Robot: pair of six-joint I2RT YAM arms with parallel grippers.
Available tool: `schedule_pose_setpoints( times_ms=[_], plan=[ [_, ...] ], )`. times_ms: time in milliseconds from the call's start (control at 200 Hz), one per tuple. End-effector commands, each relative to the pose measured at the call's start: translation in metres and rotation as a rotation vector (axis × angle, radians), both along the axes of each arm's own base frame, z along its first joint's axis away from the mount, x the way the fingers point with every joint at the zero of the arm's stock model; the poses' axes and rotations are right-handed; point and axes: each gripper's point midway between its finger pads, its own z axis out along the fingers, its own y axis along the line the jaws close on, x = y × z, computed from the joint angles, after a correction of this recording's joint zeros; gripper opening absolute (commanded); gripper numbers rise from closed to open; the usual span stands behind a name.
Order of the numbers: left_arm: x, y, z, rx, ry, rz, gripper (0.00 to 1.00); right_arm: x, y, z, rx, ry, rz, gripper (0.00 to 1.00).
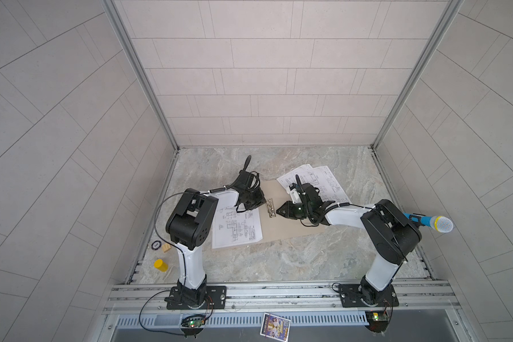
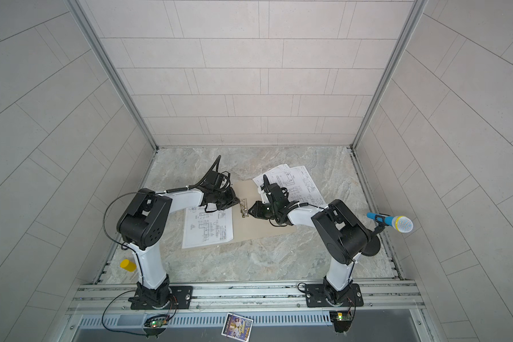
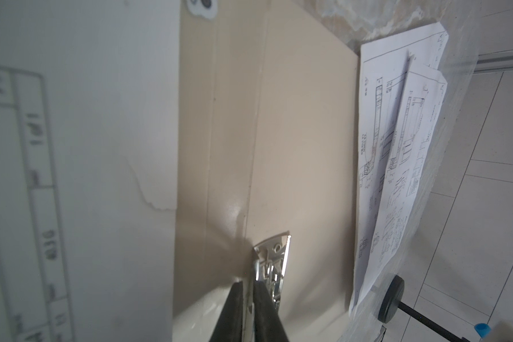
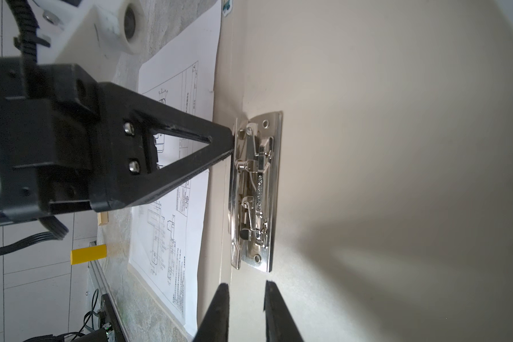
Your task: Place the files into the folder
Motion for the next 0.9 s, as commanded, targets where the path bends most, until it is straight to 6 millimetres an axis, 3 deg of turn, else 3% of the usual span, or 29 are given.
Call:
schedule_pose_setpoints(
  times_ms=[0, 430, 695, 896],
  plan=[
    [0.008, -0.005, 0.001, 0.0, -0.02, 0.002, 0.14, 0.001, 0.0, -0.004, -0.01, 0.004, -0.015, 0.22],
    [0.013, -0.008, -0.002, -0.013, -0.02, 0.017, 0.08, -0.007, 0.01, -0.008, -0.004, 0.024, 0.006, 0.22],
    [0.012, -0.008, -0.003, -0.008, -0.028, 0.007, 0.04, -0.01, 0.017, -0.022, -0.019, 0.051, 0.019, 0.21],
    [0.011, -0.007, -0.005, -0.005, -0.026, 0.006, 0.03, -0.006, 0.022, -0.017, -0.005, 0.042, 0.018, 0.2]
  ],
)
